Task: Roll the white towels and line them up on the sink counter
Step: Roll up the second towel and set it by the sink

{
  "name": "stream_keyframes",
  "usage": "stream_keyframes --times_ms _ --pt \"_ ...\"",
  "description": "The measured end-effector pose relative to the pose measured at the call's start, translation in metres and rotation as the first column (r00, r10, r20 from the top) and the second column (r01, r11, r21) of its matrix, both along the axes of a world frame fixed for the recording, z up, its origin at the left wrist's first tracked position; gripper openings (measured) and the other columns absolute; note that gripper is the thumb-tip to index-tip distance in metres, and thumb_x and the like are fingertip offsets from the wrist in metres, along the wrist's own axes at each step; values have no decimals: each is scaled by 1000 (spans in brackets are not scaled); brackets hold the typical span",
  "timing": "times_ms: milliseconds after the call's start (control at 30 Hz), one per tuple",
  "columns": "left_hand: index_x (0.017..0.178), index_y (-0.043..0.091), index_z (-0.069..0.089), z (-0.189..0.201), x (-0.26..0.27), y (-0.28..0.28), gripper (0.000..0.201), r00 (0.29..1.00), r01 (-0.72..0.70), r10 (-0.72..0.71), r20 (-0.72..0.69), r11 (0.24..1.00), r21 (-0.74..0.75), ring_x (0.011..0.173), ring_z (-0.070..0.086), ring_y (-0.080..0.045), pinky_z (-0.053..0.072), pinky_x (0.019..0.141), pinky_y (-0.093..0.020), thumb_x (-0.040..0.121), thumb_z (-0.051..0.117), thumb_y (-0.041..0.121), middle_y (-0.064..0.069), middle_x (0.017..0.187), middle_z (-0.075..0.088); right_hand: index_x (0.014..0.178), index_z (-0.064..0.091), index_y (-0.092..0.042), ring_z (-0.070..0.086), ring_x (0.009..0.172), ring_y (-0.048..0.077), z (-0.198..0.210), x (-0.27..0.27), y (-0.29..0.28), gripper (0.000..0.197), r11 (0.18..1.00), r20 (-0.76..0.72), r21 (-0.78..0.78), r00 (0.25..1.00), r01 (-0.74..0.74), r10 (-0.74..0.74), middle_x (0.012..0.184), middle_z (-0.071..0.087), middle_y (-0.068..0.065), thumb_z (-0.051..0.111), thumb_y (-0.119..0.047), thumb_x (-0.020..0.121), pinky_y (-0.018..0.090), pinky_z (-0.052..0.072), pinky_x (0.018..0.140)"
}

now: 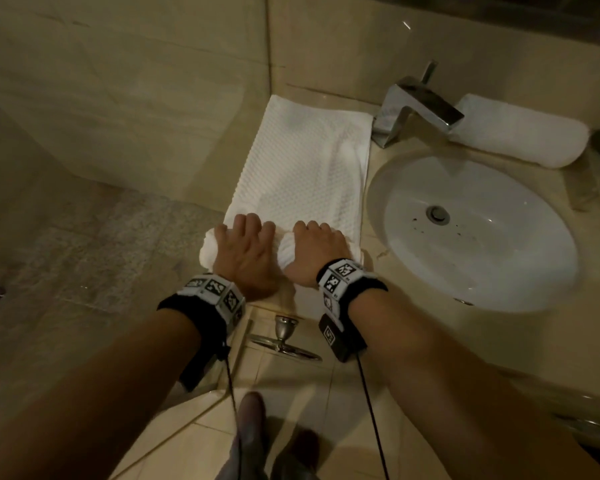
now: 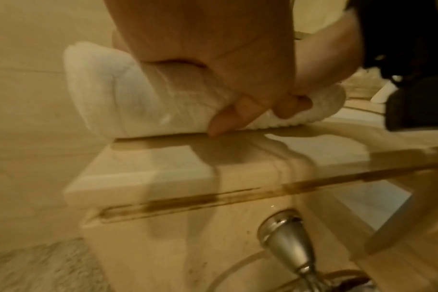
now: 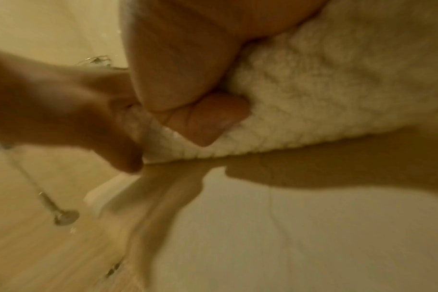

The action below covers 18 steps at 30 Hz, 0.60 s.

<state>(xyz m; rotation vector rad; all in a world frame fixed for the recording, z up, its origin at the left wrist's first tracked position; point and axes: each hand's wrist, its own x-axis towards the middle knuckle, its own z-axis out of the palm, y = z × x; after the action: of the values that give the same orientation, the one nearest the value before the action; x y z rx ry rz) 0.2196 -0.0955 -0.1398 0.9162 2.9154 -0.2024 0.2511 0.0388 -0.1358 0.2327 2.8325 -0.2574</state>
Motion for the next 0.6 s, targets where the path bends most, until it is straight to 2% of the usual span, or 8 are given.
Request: stream_keyframes --times_ms 100,167,267,333,400,500,567,600 --pt "119 21 38 1 -8 14 56 1000 -15 15 -7 1000 8 110 39 -24 35 93 -43 73 61 42 -3 119 44 122 48 -16 53 111 28 4 -9 9 57 991 63 -117 996 67 -60 119 55 7 59 -43 73 38 42 90" --pt "122 23 40 3 -21 22 55 998 33 -33 52 999 9 112 43 -23 35 91 -40 74 62 39 -1 119 48 122 47 -17 52 111 26 6 -7 9 59 988 47 -128 995 90 -85 119 54 5 60 -43 70 38 41 92" --pt "123 26 41 9 -42 28 60 983 89 -83 166 996 -30 113 45 -22 37 91 -40 71 66 43 1 120 49 128 39 -16 40 112 25 13 4 3 78 999 -16 42 1000 -25 26 121 42 5 63 -42 58 44 31 101" --pt "123 26 42 14 -57 32 56 962 83 -69 265 996 -42 114 47 -21 39 93 -39 74 63 44 1 121 51 130 36 -14 36 110 26 19 7 0 86 979 -19 163 992 -123 128 120 37 6 65 -38 52 47 25 103" --pt "126 27 44 19 -70 39 53 916 62 -33 401 996 -61 114 51 -20 43 95 -38 76 53 43 1 124 54 129 35 -13 36 111 26 21 2 -1 83 976 12 183 993 -122 122 121 38 6 67 -34 56 48 26 103" --pt "129 31 45 18 -82 45 59 858 -1 20 513 999 -38 112 54 -20 45 97 -38 72 50 45 2 126 56 129 39 -16 40 115 26 20 -21 5 72 997 58 73 998 -8 4 125 44 6 69 -33 66 42 34 100" --pt "129 24 40 17 -81 43 63 890 6 -20 456 999 32 115 46 -22 42 97 -37 72 56 44 -3 126 49 127 44 -16 46 115 25 21 -37 13 62 999 94 -15 995 45 -44 124 51 6 64 -37 72 37 37 97" --pt "126 21 38 18 -78 42 62 924 95 -111 365 994 61 113 41 -23 40 96 -38 72 57 45 -5 123 44 122 49 -17 51 110 25 22 -43 16 53 994 107 -62 991 85 -78 120 56 5 62 -38 74 34 39 91"
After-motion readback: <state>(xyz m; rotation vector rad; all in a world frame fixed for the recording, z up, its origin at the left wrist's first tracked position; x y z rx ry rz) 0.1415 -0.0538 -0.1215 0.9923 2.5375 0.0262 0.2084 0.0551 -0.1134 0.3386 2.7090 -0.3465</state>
